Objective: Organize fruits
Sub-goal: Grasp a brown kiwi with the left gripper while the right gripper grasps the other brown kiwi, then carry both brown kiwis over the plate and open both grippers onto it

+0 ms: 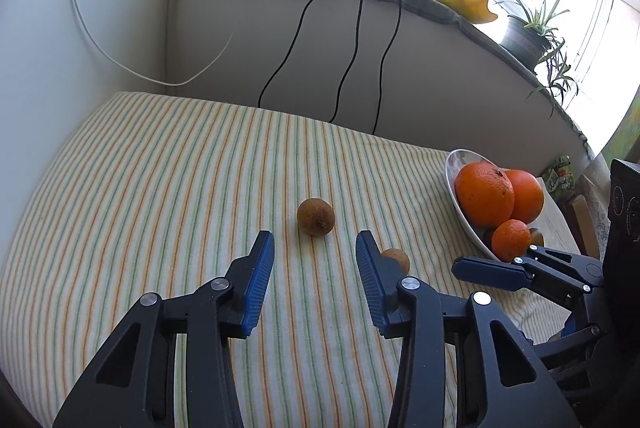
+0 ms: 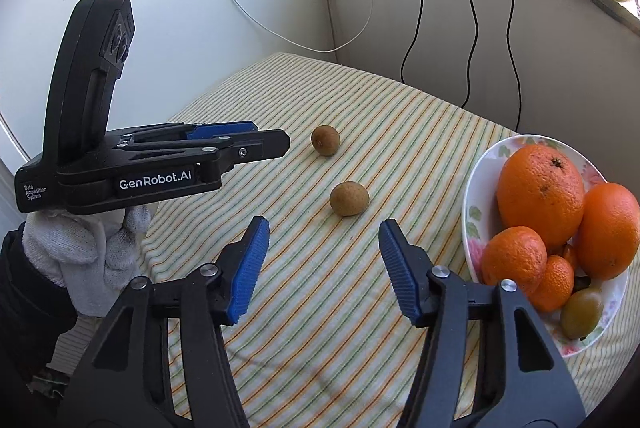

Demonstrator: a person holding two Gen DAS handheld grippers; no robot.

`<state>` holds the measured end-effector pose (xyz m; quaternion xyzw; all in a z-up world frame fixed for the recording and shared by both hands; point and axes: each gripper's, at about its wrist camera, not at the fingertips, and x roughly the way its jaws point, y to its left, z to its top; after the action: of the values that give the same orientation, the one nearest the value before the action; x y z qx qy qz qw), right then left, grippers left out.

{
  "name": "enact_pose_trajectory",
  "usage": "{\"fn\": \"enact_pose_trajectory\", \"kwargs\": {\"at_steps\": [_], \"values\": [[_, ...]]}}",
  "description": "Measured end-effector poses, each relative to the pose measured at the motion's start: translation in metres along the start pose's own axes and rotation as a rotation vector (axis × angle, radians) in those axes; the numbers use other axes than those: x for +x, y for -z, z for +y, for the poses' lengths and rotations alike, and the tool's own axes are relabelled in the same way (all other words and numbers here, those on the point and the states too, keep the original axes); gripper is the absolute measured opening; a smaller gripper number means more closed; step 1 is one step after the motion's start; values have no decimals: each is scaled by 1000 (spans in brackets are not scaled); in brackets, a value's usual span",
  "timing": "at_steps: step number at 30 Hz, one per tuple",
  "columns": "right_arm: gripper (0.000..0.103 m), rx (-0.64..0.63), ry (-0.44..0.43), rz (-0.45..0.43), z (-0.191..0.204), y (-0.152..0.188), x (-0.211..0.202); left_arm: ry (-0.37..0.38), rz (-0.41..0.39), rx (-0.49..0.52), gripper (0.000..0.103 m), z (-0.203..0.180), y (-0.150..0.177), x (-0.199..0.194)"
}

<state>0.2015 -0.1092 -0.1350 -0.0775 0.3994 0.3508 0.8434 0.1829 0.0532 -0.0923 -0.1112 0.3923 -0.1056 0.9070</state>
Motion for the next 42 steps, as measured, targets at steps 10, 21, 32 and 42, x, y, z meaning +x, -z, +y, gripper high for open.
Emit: {"fn": "enact_pose_trajectory", "kwargs": {"at_steps": [10,21,32,42], "values": [[43,33,47,48,-7,-13,39,-6,37,39,39,1,-10,28],[37,60,59,68,-19,-14,54,-22,60,110,24,-6,-7,46],[30,42,73,72,-17,-16,63,-23,50,107,23,-6,-9,48],[30,41,43,28,-13,-18,38,-4,19,104,23,-13,-15,37]]}}
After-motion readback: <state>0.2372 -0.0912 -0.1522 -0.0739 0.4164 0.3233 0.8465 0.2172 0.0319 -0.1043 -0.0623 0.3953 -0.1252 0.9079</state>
